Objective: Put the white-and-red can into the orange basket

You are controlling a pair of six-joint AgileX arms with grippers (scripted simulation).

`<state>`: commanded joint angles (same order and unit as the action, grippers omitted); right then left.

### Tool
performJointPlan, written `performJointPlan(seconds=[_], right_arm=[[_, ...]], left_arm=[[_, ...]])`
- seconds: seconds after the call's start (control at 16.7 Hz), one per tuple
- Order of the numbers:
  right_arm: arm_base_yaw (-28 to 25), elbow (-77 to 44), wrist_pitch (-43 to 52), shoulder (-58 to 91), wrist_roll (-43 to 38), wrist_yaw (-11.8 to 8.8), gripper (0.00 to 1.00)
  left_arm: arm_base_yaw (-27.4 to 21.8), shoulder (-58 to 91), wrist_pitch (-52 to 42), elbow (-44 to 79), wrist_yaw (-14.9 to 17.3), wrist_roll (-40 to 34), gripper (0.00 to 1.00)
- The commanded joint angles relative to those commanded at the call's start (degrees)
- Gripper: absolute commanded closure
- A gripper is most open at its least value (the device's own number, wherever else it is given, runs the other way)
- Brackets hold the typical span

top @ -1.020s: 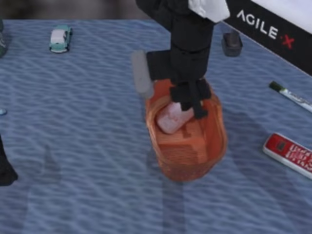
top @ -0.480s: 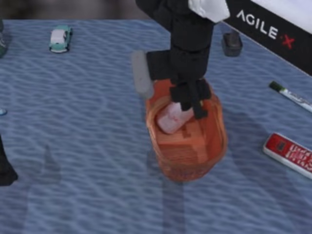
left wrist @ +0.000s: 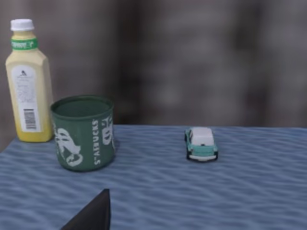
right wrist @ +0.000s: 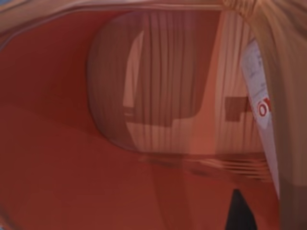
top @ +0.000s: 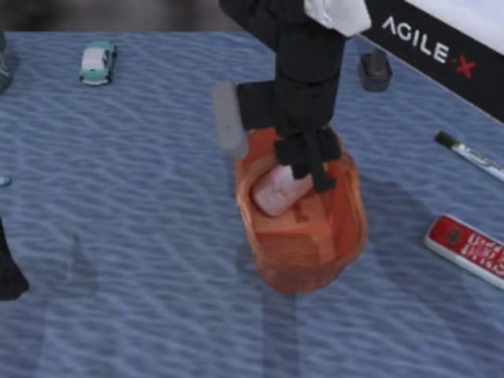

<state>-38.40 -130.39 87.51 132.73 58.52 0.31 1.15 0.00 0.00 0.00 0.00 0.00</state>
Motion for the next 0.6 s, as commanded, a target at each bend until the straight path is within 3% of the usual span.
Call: performJointPlan(seconds=[0.6], right_arm=[[1.5,-14.7,13.1,1.6,2.1,0.0,1.00]], left_arm=[[0.0,0.0,0.0,0.0,0.0,0.0,0.00]])
